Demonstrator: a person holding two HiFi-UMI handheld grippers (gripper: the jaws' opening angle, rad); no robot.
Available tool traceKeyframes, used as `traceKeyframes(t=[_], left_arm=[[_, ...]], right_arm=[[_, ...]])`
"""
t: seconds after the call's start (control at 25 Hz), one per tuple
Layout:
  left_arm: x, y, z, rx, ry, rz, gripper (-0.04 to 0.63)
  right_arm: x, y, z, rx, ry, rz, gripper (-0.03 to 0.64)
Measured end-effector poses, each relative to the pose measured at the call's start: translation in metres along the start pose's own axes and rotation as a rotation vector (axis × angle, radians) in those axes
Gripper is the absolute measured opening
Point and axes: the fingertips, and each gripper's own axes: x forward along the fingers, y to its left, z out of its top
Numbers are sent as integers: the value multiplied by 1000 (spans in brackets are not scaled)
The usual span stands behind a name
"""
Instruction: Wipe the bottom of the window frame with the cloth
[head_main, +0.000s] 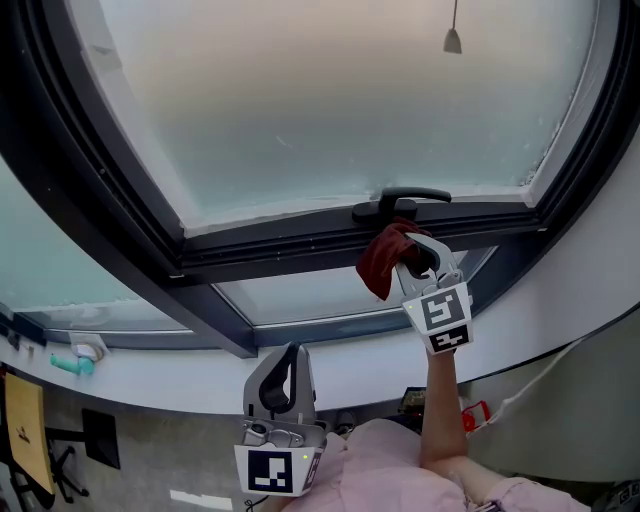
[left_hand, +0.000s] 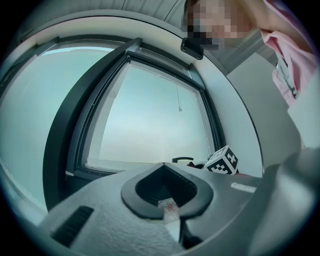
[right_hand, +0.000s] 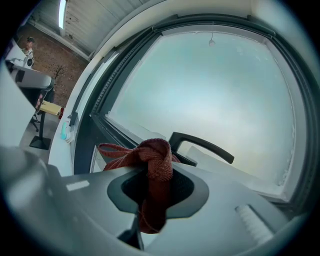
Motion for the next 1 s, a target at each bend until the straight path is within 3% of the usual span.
traceKeyframes(t=[0.36, 0.68, 1.0], left_arm=[[-10, 13, 0, -4, 2, 22, -6], [-17, 26, 3, -8, -1, -7, -6], [-30, 45, 9, -23, 12, -62, -6]], right_arm=[[1, 2, 0, -17, 40, -41, 66], [-3, 11, 10, 99, 19, -70, 64], [8, 103, 35, 160, -12, 112, 61]])
